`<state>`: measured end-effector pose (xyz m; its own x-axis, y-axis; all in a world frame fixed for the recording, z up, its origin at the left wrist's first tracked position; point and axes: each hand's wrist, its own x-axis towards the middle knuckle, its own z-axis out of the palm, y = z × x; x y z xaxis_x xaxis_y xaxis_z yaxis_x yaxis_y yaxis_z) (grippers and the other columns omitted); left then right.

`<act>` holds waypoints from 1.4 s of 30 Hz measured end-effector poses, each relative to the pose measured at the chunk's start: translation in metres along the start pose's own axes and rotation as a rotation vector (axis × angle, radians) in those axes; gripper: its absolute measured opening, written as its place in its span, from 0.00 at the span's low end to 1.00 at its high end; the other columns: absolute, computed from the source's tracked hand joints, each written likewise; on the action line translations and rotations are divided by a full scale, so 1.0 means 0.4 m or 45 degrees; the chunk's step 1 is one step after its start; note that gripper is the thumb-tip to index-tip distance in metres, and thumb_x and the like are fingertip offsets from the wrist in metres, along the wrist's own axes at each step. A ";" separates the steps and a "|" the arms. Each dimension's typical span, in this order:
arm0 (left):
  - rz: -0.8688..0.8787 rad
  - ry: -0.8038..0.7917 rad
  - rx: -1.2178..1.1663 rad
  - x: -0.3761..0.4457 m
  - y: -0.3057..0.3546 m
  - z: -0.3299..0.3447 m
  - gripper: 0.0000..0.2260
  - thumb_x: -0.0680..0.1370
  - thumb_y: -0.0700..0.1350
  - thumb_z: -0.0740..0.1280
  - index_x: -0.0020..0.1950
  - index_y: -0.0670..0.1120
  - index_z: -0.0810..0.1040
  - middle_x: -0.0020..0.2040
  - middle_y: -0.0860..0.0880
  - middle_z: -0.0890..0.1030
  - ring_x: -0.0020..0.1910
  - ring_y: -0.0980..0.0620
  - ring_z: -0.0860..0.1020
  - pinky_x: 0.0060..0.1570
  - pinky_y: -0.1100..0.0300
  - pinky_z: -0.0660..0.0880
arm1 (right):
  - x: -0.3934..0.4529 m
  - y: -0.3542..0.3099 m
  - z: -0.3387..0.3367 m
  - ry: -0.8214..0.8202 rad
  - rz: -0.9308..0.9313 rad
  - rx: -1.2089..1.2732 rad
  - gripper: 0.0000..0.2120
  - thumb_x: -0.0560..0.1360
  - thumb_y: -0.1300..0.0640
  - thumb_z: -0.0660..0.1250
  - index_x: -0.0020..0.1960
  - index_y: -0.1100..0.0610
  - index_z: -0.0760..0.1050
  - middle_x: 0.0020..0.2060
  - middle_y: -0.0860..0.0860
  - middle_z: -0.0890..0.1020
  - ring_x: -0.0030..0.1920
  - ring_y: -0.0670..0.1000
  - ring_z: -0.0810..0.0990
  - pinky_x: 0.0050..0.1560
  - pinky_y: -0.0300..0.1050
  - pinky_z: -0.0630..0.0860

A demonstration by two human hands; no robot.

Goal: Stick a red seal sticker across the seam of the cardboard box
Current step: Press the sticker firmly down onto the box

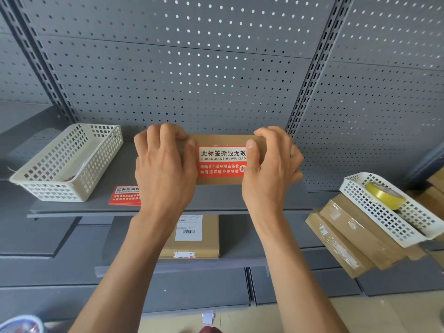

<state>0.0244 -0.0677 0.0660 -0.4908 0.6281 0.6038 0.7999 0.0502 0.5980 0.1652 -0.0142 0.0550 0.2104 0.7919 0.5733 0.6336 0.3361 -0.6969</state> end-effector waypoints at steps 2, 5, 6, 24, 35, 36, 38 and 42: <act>-0.004 0.012 -0.004 -0.004 0.003 0.001 0.05 0.82 0.48 0.61 0.54 0.48 0.72 0.55 0.49 0.74 0.59 0.44 0.68 0.43 0.50 0.69 | 0.001 0.004 -0.002 0.004 0.011 0.016 0.09 0.82 0.50 0.59 0.60 0.45 0.74 0.68 0.40 0.74 0.69 0.56 0.67 0.59 0.59 0.66; -0.038 0.007 -0.033 -0.008 0.011 -0.001 0.10 0.82 0.54 0.62 0.54 0.48 0.72 0.55 0.50 0.74 0.60 0.44 0.69 0.45 0.49 0.70 | 0.002 -0.001 -0.003 0.023 0.043 0.062 0.11 0.83 0.50 0.55 0.59 0.45 0.75 0.68 0.39 0.74 0.70 0.54 0.66 0.60 0.59 0.65; -0.035 0.000 -0.026 -0.008 0.013 -0.001 0.14 0.80 0.58 0.64 0.54 0.48 0.72 0.55 0.50 0.75 0.60 0.44 0.69 0.45 0.49 0.71 | 0.001 -0.005 -0.002 0.020 0.054 0.073 0.11 0.83 0.47 0.56 0.59 0.45 0.75 0.67 0.39 0.75 0.70 0.54 0.66 0.60 0.59 0.64; -0.004 -0.042 -0.008 -0.027 0.026 0.020 0.18 0.79 0.61 0.65 0.55 0.48 0.71 0.69 0.51 0.75 0.70 0.45 0.67 0.50 0.45 0.75 | -0.004 0.015 -0.013 -0.092 -0.037 -0.003 0.22 0.76 0.36 0.63 0.64 0.47 0.73 0.74 0.45 0.69 0.74 0.58 0.62 0.60 0.57 0.60; 0.020 -0.139 0.012 -0.029 0.023 -0.009 0.23 0.71 0.63 0.74 0.55 0.50 0.72 0.77 0.55 0.68 0.76 0.48 0.62 0.54 0.46 0.75 | 0.005 0.035 -0.028 -0.217 -0.131 0.060 0.29 0.72 0.36 0.70 0.69 0.47 0.72 0.77 0.46 0.66 0.77 0.57 0.59 0.59 0.54 0.54; 0.025 -0.138 0.010 -0.029 0.023 -0.012 0.22 0.72 0.62 0.74 0.55 0.50 0.72 0.78 0.55 0.68 0.77 0.48 0.62 0.52 0.48 0.74 | 0.006 0.034 -0.030 -0.221 -0.128 0.077 0.28 0.73 0.38 0.71 0.69 0.47 0.72 0.77 0.45 0.66 0.77 0.57 0.59 0.59 0.53 0.54; 0.022 -0.140 0.000 -0.029 0.024 -0.018 0.20 0.73 0.60 0.74 0.55 0.50 0.73 0.78 0.55 0.67 0.77 0.49 0.62 0.50 0.52 0.70 | 0.007 0.034 -0.035 -0.232 -0.108 0.118 0.26 0.74 0.42 0.72 0.69 0.47 0.73 0.76 0.44 0.67 0.77 0.57 0.59 0.61 0.54 0.54; 0.022 -0.177 -0.067 -0.023 0.007 -0.031 0.15 0.76 0.55 0.73 0.56 0.50 0.75 0.79 0.55 0.67 0.78 0.49 0.61 0.55 0.54 0.68 | 0.017 0.050 -0.047 -0.260 -0.136 0.185 0.21 0.78 0.53 0.70 0.69 0.48 0.75 0.76 0.43 0.70 0.76 0.60 0.61 0.72 0.65 0.60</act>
<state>0.0269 -0.0829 0.0685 -0.4216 0.7303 0.5375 0.7870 0.0003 0.6169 0.1930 -0.0118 0.0530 -0.0154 0.8295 0.5583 0.5275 0.4811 -0.7002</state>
